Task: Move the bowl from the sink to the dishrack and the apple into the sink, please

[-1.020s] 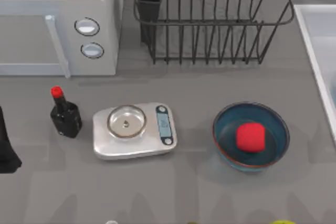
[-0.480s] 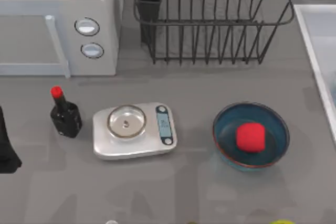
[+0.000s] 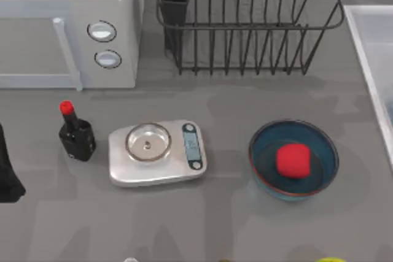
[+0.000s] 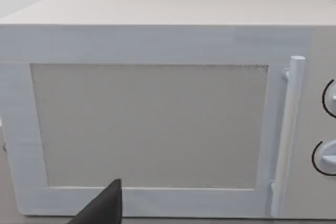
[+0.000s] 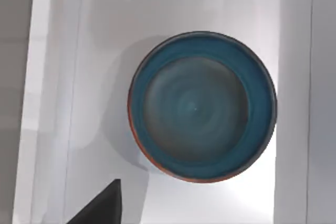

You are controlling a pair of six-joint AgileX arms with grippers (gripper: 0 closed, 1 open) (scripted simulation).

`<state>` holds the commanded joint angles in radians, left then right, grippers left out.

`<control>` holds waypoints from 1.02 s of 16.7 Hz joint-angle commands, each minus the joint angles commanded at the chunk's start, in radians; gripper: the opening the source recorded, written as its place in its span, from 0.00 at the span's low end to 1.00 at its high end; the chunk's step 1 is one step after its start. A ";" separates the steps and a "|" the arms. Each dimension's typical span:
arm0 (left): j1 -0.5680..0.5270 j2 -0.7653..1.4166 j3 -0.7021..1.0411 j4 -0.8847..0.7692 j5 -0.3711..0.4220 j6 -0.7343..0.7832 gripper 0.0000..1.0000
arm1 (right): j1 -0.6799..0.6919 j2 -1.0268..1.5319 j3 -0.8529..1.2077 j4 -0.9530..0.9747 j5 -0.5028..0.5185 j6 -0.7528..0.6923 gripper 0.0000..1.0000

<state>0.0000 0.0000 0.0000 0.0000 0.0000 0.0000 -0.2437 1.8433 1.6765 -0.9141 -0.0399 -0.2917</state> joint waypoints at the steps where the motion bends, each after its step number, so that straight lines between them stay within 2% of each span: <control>1: 0.000 0.000 0.000 0.000 0.000 0.000 1.00 | -0.018 0.101 0.089 -0.046 0.001 -0.011 1.00; 5: 0.000 0.000 0.000 0.000 0.000 0.000 1.00 | -0.083 0.447 0.401 -0.206 0.006 -0.045 1.00; 9: 0.000 0.000 0.000 0.000 0.000 0.000 1.00 | -0.129 0.668 0.608 -0.308 0.011 -0.064 1.00; 17: 0.000 0.000 0.000 0.000 0.000 0.000 1.00 | -0.137 0.726 0.662 -0.334 0.012 -0.068 1.00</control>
<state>0.0000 0.0000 0.0000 0.0000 0.0000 0.0000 -0.3805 2.5689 2.3386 -1.2481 -0.0279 -0.3594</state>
